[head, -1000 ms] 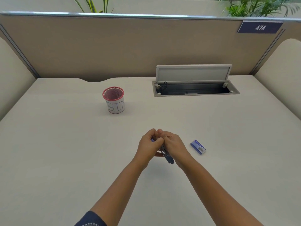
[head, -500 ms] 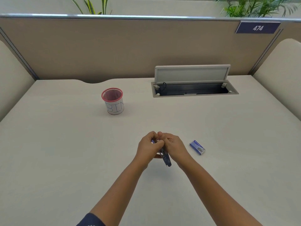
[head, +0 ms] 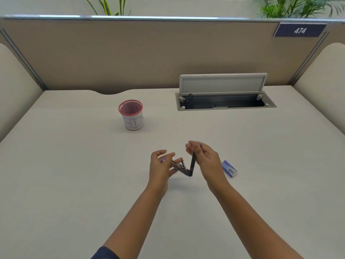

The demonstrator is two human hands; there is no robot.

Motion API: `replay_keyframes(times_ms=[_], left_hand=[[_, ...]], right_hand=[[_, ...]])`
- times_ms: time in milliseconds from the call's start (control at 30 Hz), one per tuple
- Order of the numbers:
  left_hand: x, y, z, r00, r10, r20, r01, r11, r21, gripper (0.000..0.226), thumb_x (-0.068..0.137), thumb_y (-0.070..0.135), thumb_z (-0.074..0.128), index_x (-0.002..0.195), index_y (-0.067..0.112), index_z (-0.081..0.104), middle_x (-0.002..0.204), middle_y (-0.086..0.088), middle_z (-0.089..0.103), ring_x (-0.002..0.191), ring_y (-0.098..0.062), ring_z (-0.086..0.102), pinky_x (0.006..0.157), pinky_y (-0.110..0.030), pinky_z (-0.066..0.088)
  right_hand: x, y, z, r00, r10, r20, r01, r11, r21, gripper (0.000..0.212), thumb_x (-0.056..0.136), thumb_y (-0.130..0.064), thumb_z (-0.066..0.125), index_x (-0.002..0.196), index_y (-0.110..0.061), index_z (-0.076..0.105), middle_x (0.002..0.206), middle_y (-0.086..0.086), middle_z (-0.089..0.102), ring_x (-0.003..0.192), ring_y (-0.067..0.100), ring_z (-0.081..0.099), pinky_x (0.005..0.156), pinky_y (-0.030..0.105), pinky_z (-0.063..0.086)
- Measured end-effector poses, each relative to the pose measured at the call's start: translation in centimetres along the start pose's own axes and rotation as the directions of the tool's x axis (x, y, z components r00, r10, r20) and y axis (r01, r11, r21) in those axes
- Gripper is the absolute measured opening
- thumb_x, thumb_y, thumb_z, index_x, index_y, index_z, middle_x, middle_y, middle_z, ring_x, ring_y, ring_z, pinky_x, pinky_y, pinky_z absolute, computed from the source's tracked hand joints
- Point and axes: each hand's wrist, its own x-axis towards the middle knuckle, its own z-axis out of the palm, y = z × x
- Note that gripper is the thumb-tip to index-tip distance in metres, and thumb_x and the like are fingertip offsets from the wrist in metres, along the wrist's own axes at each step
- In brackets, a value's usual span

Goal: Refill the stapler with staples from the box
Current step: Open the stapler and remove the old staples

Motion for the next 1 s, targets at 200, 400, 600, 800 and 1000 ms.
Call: replay_keyframes(times_ms=[200, 400, 600, 800, 1000], left_hand=[[1.4, 0.8, -1.3, 0.998, -0.008, -0.067, -0.010, 0.962, -0.273, 0.010, 0.098, 0.008, 0.040, 0.104, 0.003, 0.046, 0.110, -0.021, 0.058, 0.092, -0.028, 0.064, 0.072, -0.031, 0.052], [2.4, 1.4, -2.2, 0.997, 0.019, -0.069, -0.045, 0.918, -0.395, 0.016, 0.098, 0.007, 0.036, 0.102, 0.000, 0.050, 0.103, -0.021, 0.060, 0.086, -0.026, 0.068, 0.069, -0.030, 0.058], [2.4, 1.4, -1.8, 0.999, 0.018, -0.043, -0.034, 0.925, -0.380, 0.016, 0.096, 0.006, 0.041, 0.088, 0.005, 0.055, 0.092, -0.016, 0.064, 0.070, -0.015, 0.072, 0.066, -0.023, 0.059], [1.8, 1.3, -1.3, 0.996, -0.089, -0.005, 0.077, 0.891, -0.448, 0.017, 0.095, 0.006, 0.041, 0.090, 0.001, 0.056, 0.084, -0.018, 0.067, 0.066, -0.019, 0.072, 0.057, -0.025, 0.059], [1.4, 1.2, -1.3, 0.984, -0.151, 0.097, 0.178, 0.873, -0.454, 0.026, 0.094, 0.016, 0.035, 0.099, -0.001, 0.054, 0.076, -0.015, 0.072, 0.069, -0.023, 0.072, 0.061, -0.031, 0.060]], right_hand=[[-1.6, 0.8, -1.8, 0.986, 0.162, 0.034, -0.164, 0.984, 0.075, 0.015, 0.091, -0.027, 0.055, 0.094, -0.022, 0.068, 0.100, 0.018, 0.069, 0.095, 0.015, 0.066, 0.083, 0.024, 0.052], [-3.8, 2.0, -2.3, 0.894, 0.383, 0.233, -0.416, 0.902, 0.115, 0.022, 0.092, -0.012, 0.052, 0.111, -0.009, 0.063, 0.106, 0.009, 0.071, 0.095, 0.017, 0.069, 0.073, 0.022, 0.057], [-5.1, 2.5, -1.1, 0.763, 0.507, 0.401, -0.578, 0.812, 0.073, 0.017, 0.090, -0.005, 0.054, 0.105, -0.004, 0.063, 0.098, 0.011, 0.073, 0.091, 0.021, 0.071, 0.070, 0.024, 0.057], [-5.5, 2.0, 0.3, 0.717, 0.513, 0.471, -0.588, 0.808, 0.014, 0.019, 0.090, -0.008, 0.054, 0.108, -0.008, 0.062, 0.095, 0.008, 0.074, 0.088, 0.020, 0.071, 0.071, 0.022, 0.056], [-5.8, 1.9, 1.0, 0.738, 0.490, 0.464, -0.572, 0.819, 0.044, 0.016, 0.092, -0.013, 0.055, 0.105, -0.011, 0.063, 0.094, 0.008, 0.074, 0.088, 0.019, 0.071, 0.070, 0.022, 0.056]])
